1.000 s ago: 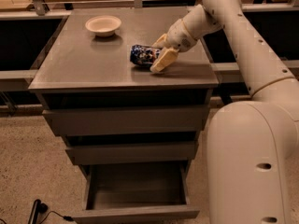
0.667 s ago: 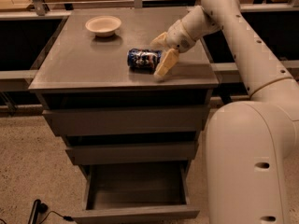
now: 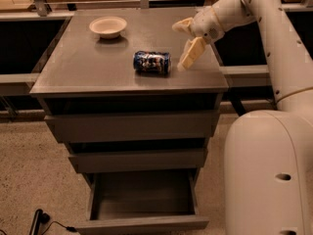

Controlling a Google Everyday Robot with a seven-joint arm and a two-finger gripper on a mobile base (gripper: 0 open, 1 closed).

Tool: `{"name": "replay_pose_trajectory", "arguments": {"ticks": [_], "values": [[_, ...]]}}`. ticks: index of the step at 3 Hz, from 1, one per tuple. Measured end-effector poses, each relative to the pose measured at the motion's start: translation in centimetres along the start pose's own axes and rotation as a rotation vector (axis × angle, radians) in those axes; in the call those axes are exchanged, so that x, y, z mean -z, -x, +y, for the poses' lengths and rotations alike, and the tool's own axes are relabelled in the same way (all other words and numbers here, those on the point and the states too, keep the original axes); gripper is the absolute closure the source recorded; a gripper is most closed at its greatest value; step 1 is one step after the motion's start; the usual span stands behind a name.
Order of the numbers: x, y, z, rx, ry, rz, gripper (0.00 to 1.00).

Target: Pick pepsi can from bottom drawer and place on counter

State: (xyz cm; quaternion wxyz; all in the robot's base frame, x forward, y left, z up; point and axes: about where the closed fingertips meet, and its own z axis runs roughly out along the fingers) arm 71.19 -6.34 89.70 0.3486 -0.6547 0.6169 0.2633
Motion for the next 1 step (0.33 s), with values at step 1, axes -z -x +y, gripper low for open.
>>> {"name": "replay_pose_trajectory", "arguments": {"ticks": [1], "values": [[-0.51,0.3,-0.57,0.004,-0.011,-0.008,0.0]]}}
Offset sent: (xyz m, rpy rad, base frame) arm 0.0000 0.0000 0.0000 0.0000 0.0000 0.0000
